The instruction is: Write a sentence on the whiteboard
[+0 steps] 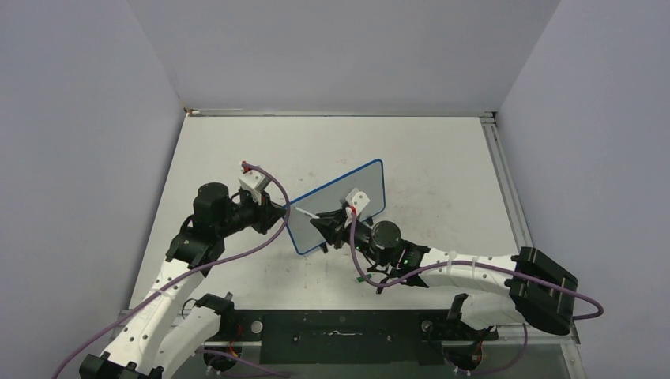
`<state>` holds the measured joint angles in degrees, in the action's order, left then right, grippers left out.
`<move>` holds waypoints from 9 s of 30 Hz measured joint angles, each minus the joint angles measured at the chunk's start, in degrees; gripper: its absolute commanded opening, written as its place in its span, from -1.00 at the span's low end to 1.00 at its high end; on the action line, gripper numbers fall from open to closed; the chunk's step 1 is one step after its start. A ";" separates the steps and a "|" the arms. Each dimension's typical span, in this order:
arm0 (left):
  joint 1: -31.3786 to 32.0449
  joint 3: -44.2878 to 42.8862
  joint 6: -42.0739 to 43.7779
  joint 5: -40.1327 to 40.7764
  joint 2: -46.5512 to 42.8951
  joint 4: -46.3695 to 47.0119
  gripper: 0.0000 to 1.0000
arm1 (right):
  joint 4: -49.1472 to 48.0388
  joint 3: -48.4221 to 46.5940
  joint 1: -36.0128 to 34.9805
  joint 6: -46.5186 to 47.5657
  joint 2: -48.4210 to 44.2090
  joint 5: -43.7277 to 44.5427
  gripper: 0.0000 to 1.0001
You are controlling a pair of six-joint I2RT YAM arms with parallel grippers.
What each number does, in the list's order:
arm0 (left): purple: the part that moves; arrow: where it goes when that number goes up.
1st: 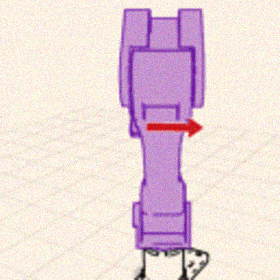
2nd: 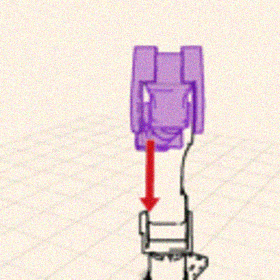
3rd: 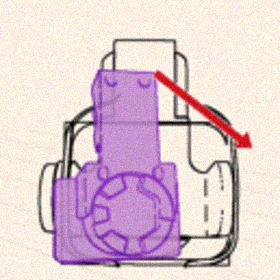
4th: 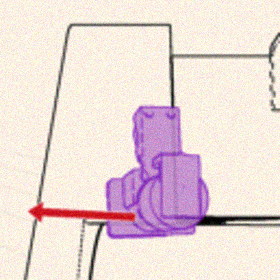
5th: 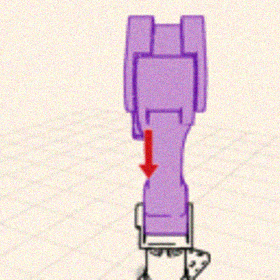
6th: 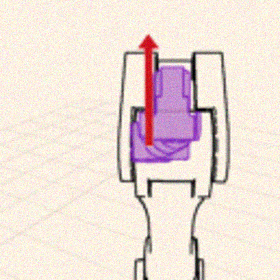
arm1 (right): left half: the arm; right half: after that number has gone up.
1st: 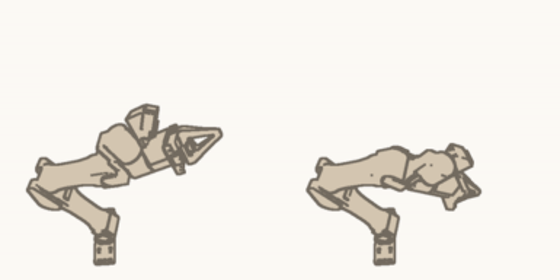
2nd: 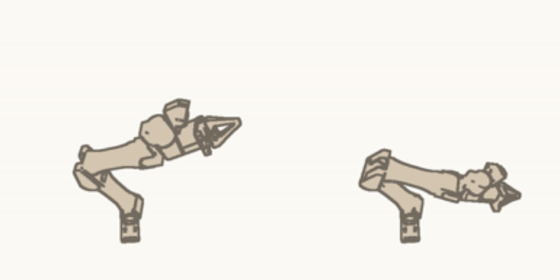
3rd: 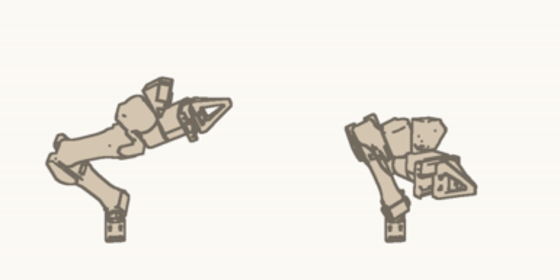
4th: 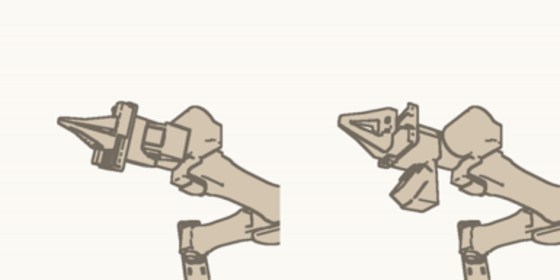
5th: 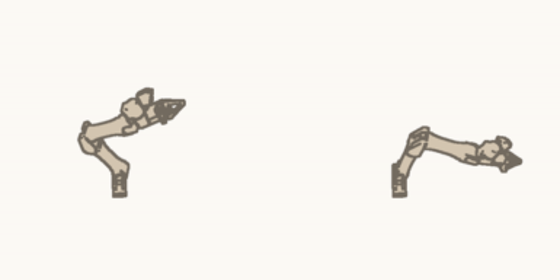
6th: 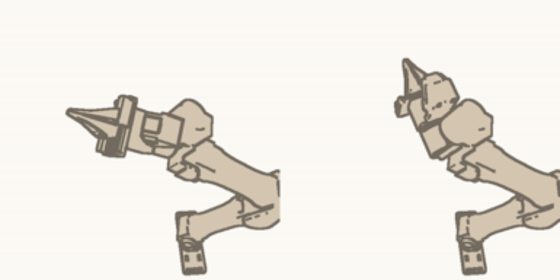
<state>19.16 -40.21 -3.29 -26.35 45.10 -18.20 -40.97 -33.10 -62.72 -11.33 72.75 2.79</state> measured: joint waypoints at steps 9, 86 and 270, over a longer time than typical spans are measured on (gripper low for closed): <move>0.04 0.00 0.15 0.59 0.02 0.00 -1.00 | -0.42 0.00 -0.72 0.24 2.36 -0.17 -0.89; 0.63 0.00 0.59 0.79 -0.42 -0.17 -1.00 | 2.05 2.25 -6.64 6.38 -0.52 12.46 -0.89; 0.79 0.00 0.81 0.59 -0.52 -0.20 -1.00 | -4.44 5.14 -7.13 8.11 0.74 19.54 -0.89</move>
<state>19.94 -40.21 -2.48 -25.76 44.58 -18.39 -45.41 -27.97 -69.84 -3.22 73.49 22.33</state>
